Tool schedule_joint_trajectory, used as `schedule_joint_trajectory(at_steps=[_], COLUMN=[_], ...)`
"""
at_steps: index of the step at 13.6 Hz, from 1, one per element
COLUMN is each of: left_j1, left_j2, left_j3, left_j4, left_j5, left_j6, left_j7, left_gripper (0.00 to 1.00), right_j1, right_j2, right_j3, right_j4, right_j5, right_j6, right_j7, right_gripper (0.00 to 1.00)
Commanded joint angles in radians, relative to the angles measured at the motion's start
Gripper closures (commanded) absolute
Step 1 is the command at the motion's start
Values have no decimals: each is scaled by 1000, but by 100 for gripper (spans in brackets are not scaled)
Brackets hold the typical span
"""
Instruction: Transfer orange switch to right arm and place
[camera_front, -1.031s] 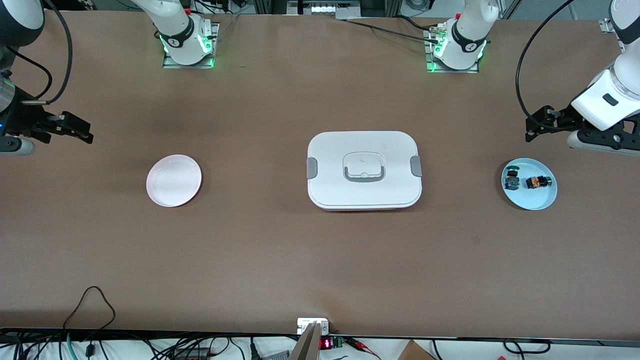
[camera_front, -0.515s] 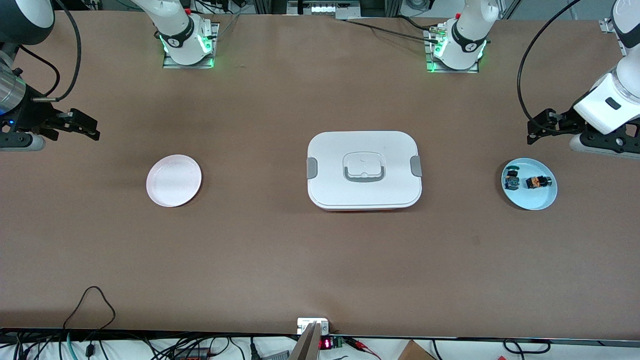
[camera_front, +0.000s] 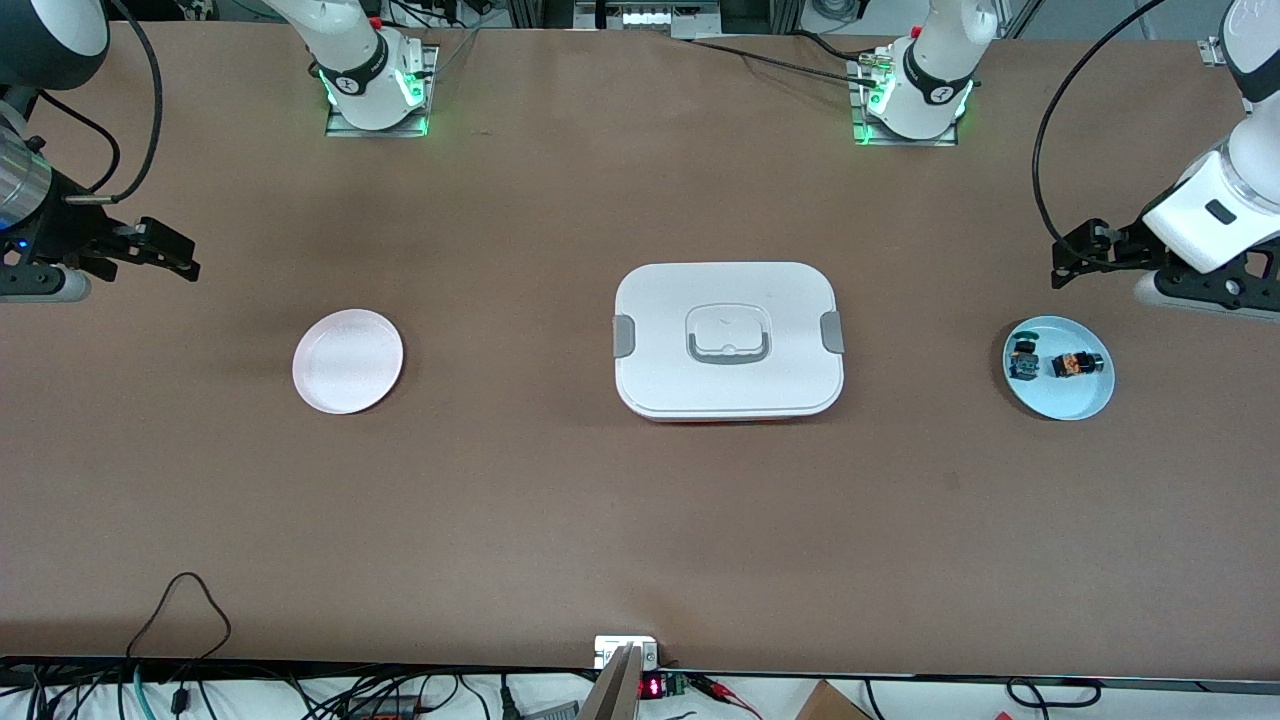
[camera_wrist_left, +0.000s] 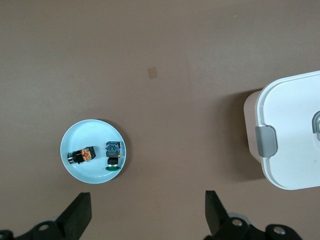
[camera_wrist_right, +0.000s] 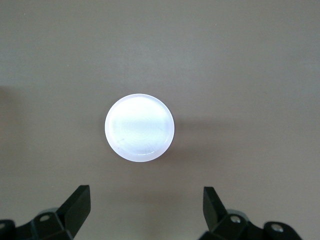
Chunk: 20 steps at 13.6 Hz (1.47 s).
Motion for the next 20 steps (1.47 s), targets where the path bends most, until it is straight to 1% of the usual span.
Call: schedule_joint_trajectory(at_steps=[1, 2, 4, 5, 7, 9, 11, 12, 14, 17, 18, 20], left_j1=[23, 43, 100, 118, 179, 235, 266, 287, 312, 342, 351, 370], left_j2=[80, 113, 216, 250, 314, 338, 335, 338, 341, 321, 306, 247], left_j3=[3, 4, 4, 4, 4, 4, 4, 4, 6, 6, 6, 6], left_j4=[66, 89, 172, 196, 216, 213, 146, 123, 53, -82, -154, -338], left_j5=[15, 15, 17, 24, 27, 33, 35, 37, 43, 49, 49, 49], left_j6=[-20, -20, -20, -19, -14, -13, -8, 40, 207, 401, 496, 756], left_j7=[4, 4, 16, 16, 27, 38, 105, 133, 170, 207, 228, 236], left_gripper=[0, 0, 0, 0, 0, 0, 0, 0, 0, 1, 5, 5], right_j1=[-1, -1, -1, -1, -1, -4, -4, -1, -1, -1, -1, -1], right_j2=[-18, -18, -18, -18, -18, -18, -18, -18, -18, -21, -23, -26], right_j3=[4, 2, 2, 2, 2, 2, 2, 2, 2, 2, 2, 4], right_j4=[-16, -16, -16, -16, -16, -17, -17, -17, -16, -16, -14, 9], right_j5=[2, 2, 2, 2, 3, 3, 3, 3, 3, 3, 3, 2], right_j6=[11, 11, 11, 11, 11, 11, 13, 13, 11, 8, 5, 5], right_j7=[6, 6, 8, 8, 8, 8, 9, 9, 11, 17, 15, 6], right_gripper=[0, 0, 0, 0, 0, 0, 0, 0, 0, 0, 0, 0])
